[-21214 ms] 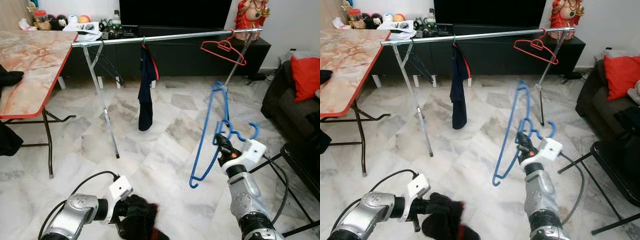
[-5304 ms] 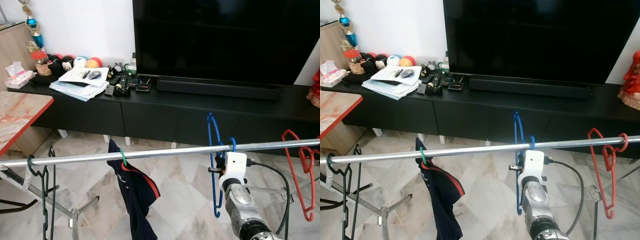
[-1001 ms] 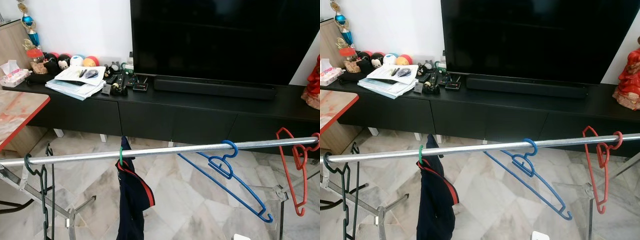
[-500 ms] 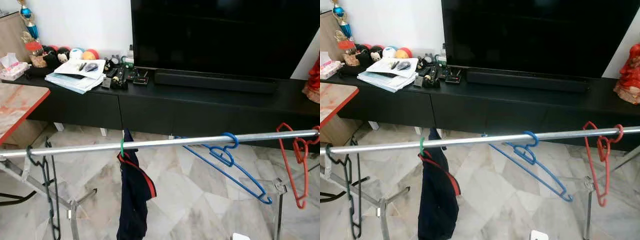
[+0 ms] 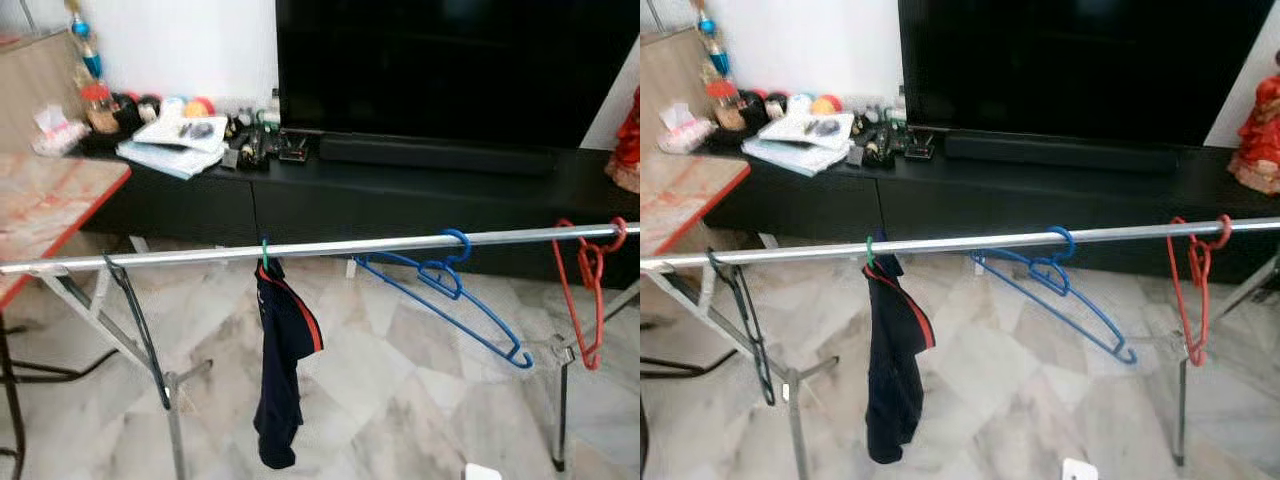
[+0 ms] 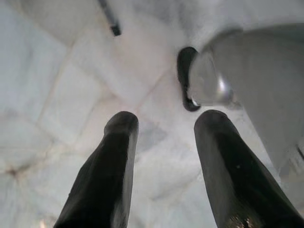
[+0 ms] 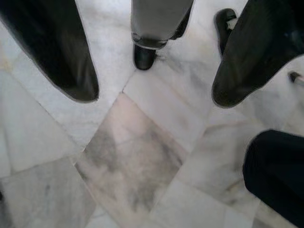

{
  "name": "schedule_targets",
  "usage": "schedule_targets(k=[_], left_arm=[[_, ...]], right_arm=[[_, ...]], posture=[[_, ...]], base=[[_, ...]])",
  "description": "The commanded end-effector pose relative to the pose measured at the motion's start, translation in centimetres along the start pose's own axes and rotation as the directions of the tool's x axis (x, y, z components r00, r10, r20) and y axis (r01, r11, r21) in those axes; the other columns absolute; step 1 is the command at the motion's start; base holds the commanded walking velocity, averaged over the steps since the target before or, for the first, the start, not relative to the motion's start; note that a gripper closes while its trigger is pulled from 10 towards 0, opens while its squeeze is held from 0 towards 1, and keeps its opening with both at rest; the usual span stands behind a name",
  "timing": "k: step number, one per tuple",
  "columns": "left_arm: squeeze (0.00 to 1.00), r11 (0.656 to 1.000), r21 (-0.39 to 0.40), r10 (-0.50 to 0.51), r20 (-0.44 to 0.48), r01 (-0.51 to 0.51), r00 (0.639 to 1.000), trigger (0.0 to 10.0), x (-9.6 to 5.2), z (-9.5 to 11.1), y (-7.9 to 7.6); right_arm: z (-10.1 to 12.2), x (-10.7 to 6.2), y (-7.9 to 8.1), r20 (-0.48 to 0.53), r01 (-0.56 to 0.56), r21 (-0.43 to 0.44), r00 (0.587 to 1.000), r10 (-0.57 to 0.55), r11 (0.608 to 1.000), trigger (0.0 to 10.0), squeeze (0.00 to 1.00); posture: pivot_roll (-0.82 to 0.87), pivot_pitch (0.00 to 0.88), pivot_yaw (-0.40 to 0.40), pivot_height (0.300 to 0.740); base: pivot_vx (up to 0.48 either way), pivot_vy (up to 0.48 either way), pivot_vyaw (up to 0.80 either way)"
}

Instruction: Hang hanger

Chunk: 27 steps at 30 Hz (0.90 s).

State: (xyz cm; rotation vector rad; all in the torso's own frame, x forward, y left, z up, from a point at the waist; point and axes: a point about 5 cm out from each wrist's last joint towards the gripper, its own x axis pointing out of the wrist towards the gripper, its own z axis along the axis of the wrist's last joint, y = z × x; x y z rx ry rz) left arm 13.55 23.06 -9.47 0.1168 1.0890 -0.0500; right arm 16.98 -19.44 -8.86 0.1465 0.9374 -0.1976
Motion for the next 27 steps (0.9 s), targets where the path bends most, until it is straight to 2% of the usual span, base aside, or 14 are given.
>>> schedule_targets(k=[1, 25, 27], left_arm=[[0.00, 1.000, 0.014, -0.006, -0.003, 0.006, 1.000, 10.0, 0.00, -0.05, -0.07], [0.00, 1.000, 0.017, -0.006, -0.001, 0.006, 1.000, 10.0, 0.01, -0.02, -0.09], [0.00, 1.000, 0.013, -0.003, -0.002, 0.003, 1.000, 10.0, 0.01, -0.03, -0.07]], right_arm=[[-0.62, -0.11, 0.18, -0.018, -0.003, -0.006, 1.000, 0.003, 1.000, 10.0, 0.00], [-0.65, -0.11, 0.31, -0.018, -0.008, -0.016, 1.000, 0.008, 1.000, 10.0, 0.00], [-0.66, -0.11, 0.32, -0.019, -0.008, -0.017, 1.000, 0.008, 1.000, 10.0, 0.00]], posture=[[0.03, 0.032, -0.016, 0.740], [0.02, 0.025, -0.015, 0.740], [0.02, 0.026, -0.015, 0.740]], base=[[-0.281, 0.000, 0.00], [-0.281, 0.000, 0.00], [0.000, 0.000, 0.00]])
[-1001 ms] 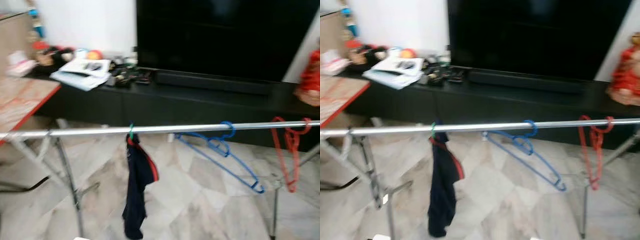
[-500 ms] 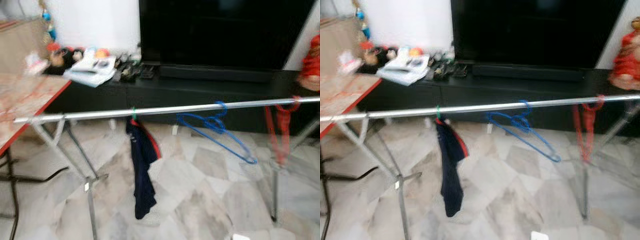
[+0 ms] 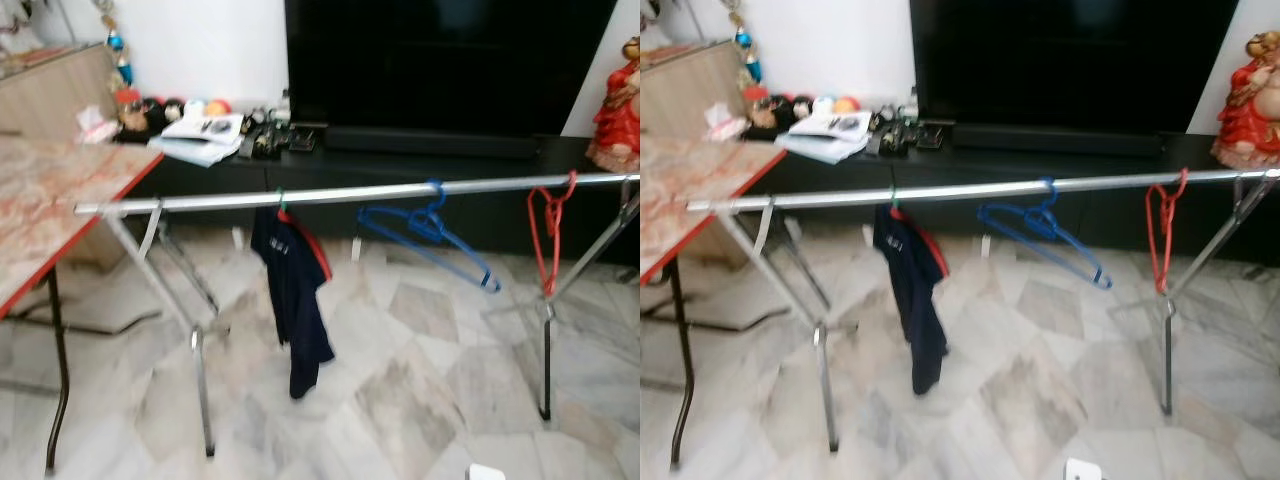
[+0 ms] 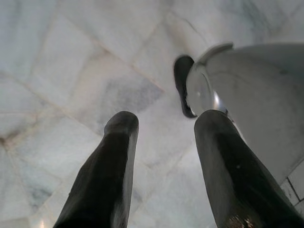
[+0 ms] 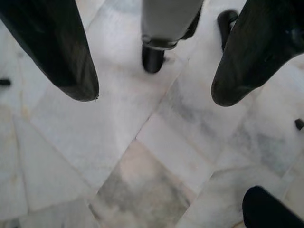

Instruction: Hang hanger

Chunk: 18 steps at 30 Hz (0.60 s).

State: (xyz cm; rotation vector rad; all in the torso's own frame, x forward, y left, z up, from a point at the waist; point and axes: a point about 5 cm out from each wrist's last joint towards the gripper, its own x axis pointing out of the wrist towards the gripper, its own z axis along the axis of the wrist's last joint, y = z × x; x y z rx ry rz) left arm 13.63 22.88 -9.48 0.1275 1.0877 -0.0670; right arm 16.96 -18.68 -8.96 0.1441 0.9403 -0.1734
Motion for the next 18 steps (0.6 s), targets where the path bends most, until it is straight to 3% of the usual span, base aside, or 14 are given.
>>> schedule_targets(k=[1, 13, 18], left_arm=[[0.00, 1.000, -0.003, 0.008, -0.005, -0.008, 1.000, 10.0, -0.03, -0.13, 0.11], [0.00, 1.000, -0.004, 0.010, -0.005, -0.010, 1.000, 10.0, -0.01, -0.05, 0.09], [0.00, 1.000, -0.006, 0.010, -0.004, -0.010, 1.000, 10.0, 0.01, -0.04, 0.03]], right_arm=[[-0.43, -0.10, -0.40, -0.016, 0.011, -0.007, 1.000, -0.011, 1.000, 10.0, 0.00], [-0.41, -0.09, -0.45, -0.019, 0.015, 0.002, 1.000, -0.015, 1.000, 10.0, 0.00], [-0.46, -0.09, -0.48, -0.025, 0.012, -0.007, 1.000, -0.012, 1.000, 10.0, 0.00]], posture=[[0.03, 0.025, -0.017, 0.740], [0.03, 0.027, -0.016, 0.740], [0.03, 0.022, -0.015, 0.740]], base=[[0.000, 0.000, 0.00], [0.000, 0.000, 0.00], [0.000, 0.000, -0.59]])
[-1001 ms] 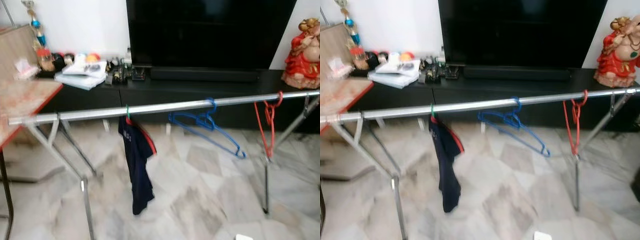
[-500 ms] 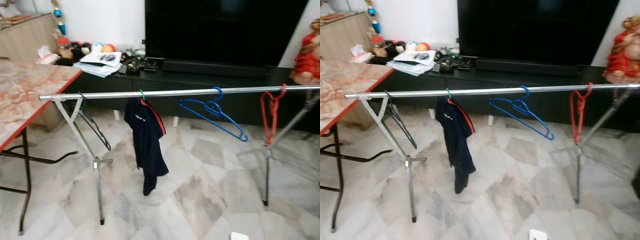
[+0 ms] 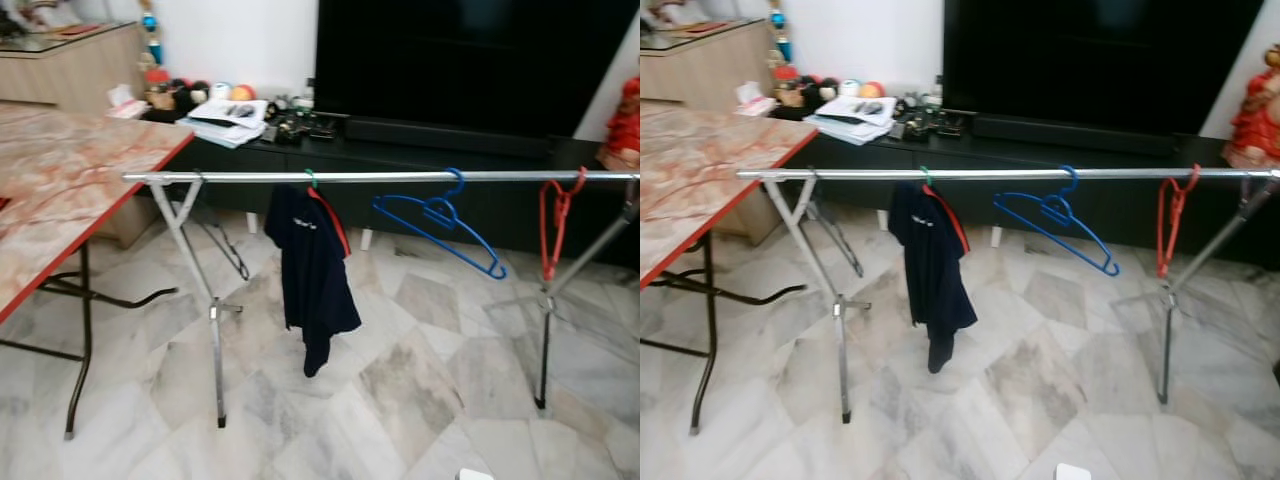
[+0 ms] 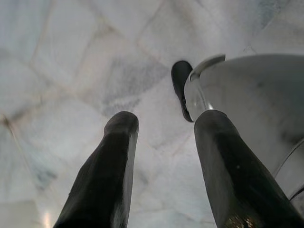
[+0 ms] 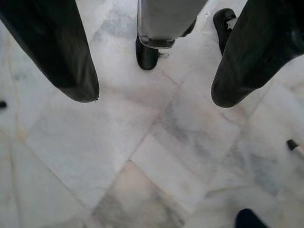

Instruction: Hang hanger

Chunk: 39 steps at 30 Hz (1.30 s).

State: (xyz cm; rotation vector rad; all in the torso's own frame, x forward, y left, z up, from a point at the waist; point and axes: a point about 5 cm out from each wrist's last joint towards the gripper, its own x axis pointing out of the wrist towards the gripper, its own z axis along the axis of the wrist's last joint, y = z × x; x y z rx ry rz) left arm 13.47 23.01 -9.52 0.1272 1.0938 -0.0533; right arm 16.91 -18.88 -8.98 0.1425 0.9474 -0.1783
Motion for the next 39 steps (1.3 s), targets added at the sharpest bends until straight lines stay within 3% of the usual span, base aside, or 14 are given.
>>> schedule_targets(k=[1, 12, 21, 24, 28, 31, 39], left_arm=[[0.00, 1.000, 0.001, 0.000, 0.002, 0.000, 1.000, 10.0, 0.0, 0.1, -0.1], [0.00, 1.000, 0.016, -0.003, -0.012, 0.003, 1.000, 10.0, 0.1, -0.4, -0.7], [0.00, 0.995, 0.099, -0.015, -0.061, 0.021, 0.998, 10.0, -0.1, -1.9, -1.5], [0.00, 0.995, 0.101, 0.014, -0.047, -0.009, 0.999, 10.0, -0.1, -1.7, -1.1], [0.00, 0.996, 0.086, -0.037, 0.060, 0.032, 0.998, 10.0, 0.3, 1.4, -1.6], [0.00, 0.994, 0.104, -0.024, 0.057, 0.018, 0.998, 10.0, 0.4, 2.2, -0.7], [0.00, 0.996, 0.093, -0.003, 0.084, -0.005, 0.996, 10.0, 0.5, 4.2, -0.1]], right_arm=[[-0.5, -0.1, -0.3, -0.020, 0.006, -0.007, 1.000, -0.006, 1.000, 10.0, 0.00], [-1.2, -0.3, -1.1, -0.039, 0.013, -0.022, 0.999, -0.014, 1.000, 10.0, 0.00], [-2.2, -1.0, -4.2, -0.058, 0.059, -0.026, 0.996, -0.060, 0.998, 10.0, 0.00], [-1.8, -1.0, -4.6, -0.044, 0.091, 0.040, 0.995, -0.090, 0.995, 10.0, 0.00], [-1.2, -0.6, -3.0, -0.022, 0.057, 0.017, 0.998, -0.057, 0.998, 10.0, 0.00], [-0.5, -0.3, -1.7, -0.017, 0.032, 0.006, 0.999, -0.032, 0.999, 10.0, 0.00], [1.6, 0.3, -0.6, 0.028, 0.014, 0.025, 0.999, -0.015, 1.000, 10.0, 0.00]], posture=[[0.03, 0.022, -0.014, 0.740], [0.03, 0.031, 0.001, 0.740], [0.00, 0.051, 0.039, 0.740], [-0.01, 0.065, 0.048, 0.740], [-0.02, 0.069, 0.042, 0.740], [-0.01, 0.028, 0.017, 0.740], [0.02, 0.000, 0.041, 0.740]], base=[[0.000, 0.000, -0.79], [0.000, 0.000, -0.79], [0.000, 0.000, -0.77], [0.000, -0.472, -0.76], [0.000, 0.000, -0.77], [0.000, 0.000, -0.77], [0.000, 0.000, -0.76]])
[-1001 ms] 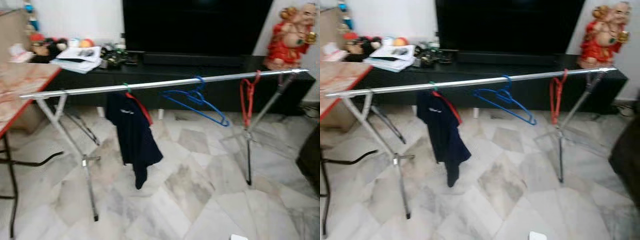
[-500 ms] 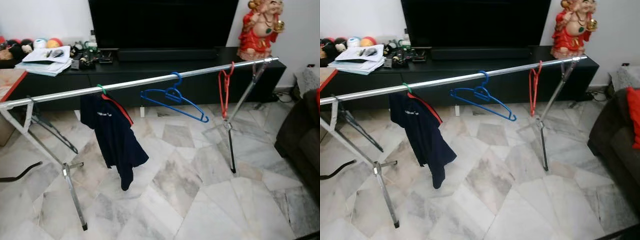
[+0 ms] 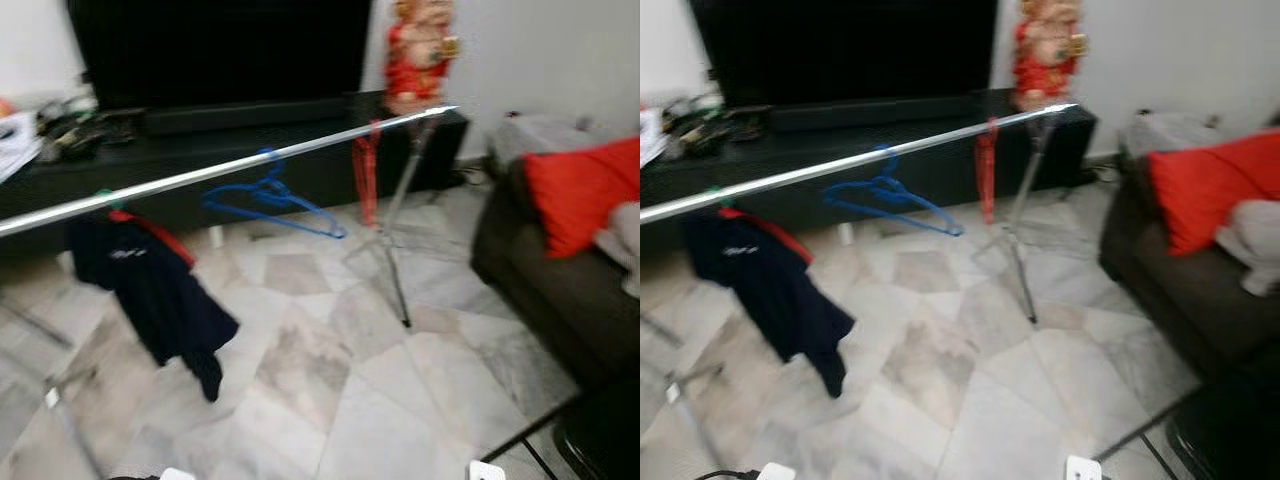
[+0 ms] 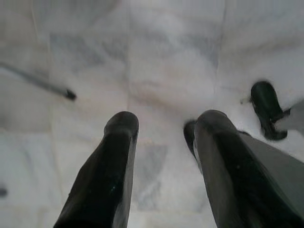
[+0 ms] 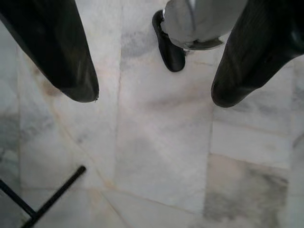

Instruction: Hang hanger

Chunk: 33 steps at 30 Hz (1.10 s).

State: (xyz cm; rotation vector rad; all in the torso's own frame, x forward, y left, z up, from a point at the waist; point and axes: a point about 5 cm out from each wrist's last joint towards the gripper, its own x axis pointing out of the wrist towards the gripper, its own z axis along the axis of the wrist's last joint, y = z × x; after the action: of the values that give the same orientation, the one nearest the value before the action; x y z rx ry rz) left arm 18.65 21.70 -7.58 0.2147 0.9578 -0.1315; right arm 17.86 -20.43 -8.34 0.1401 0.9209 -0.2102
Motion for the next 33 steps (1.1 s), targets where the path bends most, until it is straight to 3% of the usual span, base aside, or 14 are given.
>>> schedule_targets(k=[1, 8, 14, 25, 33], left_arm=[[0.00, 1.000, -0.023, 0.018, -0.052, -0.019, 0.998, 10.0, -0.3, -1.2, 0.5], [0.00, 0.999, -0.024, 0.047, -0.053, -0.049, 0.997, 10.0, -0.2, -0.3, 1.4], [0.00, 0.998, -0.024, 0.059, -0.045, -0.060, 0.997, 10.0, -0.2, -0.1, 1.7], [0.00, 0.996, -0.047, 0.073, -0.073, -0.077, 0.995, 10.0, -0.5, -1.3, 1.8], [0.00, 0.985, -0.119, 0.108, -0.115, -0.121, 0.988, 10.0, -1.0, -3.5, 1.6]], right_arm=[[0.3, 0.1, 1.0, 0.001, -0.017, 0.014, 1.000, 0.017, 1.000, 10.0, 0.00], [0.3, 0.2, 2.5, 0.001, -0.032, 0.040, 0.999, 0.032, 0.999, 10.0, 0.00], [0.3, 0.2, 2.7, 0.004, -0.034, 0.046, 0.999, 0.033, 0.998, 10.0, 0.00], [-1.4, -0.2, 0.9, -0.037, -0.020, 0.016, 0.999, 0.020, 1.000, 10.0, 0.00], [-3.8, -0.9, -0.5, -0.104, -0.011, -0.029, 0.995, 0.008, 1.000, 10.0, 0.00]], posture=[[0.02, 0.000, 0.044, 0.740], [0.01, 0.000, 0.075, 0.740], [0.01, 0.000, 0.078, 0.740], [0.02, 0.000, 0.055, 0.740], [0.08, 0.000, -0.010, 0.740]], base=[[0.000, 0.000, -0.76], [0.000, 0.000, -0.76], [0.000, 0.000, -0.76], [0.000, 0.000, -0.76], [0.000, 0.000, -0.75]])
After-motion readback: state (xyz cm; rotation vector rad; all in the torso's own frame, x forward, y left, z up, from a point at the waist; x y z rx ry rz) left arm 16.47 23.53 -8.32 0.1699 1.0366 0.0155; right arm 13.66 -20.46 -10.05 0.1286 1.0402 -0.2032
